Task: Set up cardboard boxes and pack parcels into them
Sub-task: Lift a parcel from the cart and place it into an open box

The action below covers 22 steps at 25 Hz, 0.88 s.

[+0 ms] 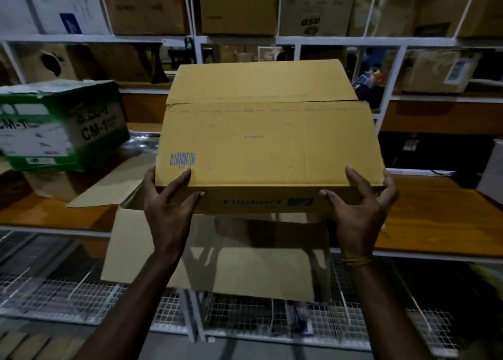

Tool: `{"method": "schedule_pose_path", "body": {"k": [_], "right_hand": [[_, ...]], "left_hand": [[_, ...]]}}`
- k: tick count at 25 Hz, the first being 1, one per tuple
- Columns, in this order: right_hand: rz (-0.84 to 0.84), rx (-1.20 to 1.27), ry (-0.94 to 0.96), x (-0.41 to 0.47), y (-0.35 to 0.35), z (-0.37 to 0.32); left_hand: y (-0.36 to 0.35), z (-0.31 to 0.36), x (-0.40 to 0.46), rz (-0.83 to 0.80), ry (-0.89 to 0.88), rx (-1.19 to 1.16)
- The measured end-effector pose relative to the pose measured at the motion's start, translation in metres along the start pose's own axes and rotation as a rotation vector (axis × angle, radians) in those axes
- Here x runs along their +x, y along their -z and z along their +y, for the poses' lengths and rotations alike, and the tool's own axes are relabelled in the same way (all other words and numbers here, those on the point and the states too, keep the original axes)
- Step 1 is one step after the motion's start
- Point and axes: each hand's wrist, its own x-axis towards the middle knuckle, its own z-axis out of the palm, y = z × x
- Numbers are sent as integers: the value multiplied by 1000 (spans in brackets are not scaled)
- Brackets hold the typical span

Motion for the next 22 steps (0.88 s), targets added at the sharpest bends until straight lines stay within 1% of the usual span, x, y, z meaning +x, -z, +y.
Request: {"method": "schedule_pose_path", "body": {"k": [3,5,9,15,19,22], "right_hand": [[-8,-5,-31,-17,-56,-15],[-24,-7,-61,-30,-89,-19],[-68,-69,-108,-63,-135,-20],[-122,-219,-247,-54,-158,-28],[-189,-336,-278,-35,-169,-33],[-225,-374,-289,-23,-180,-33]], "left_hand": [[18,-48,32,-13,25,18],[26,-83,50,-34,73,15],[39,-142,67,-105,120,20],[29,-166,108,-211,170,78],[17,-174,125,-269,179,131],[8,-182,139,-301,180,170]]}}
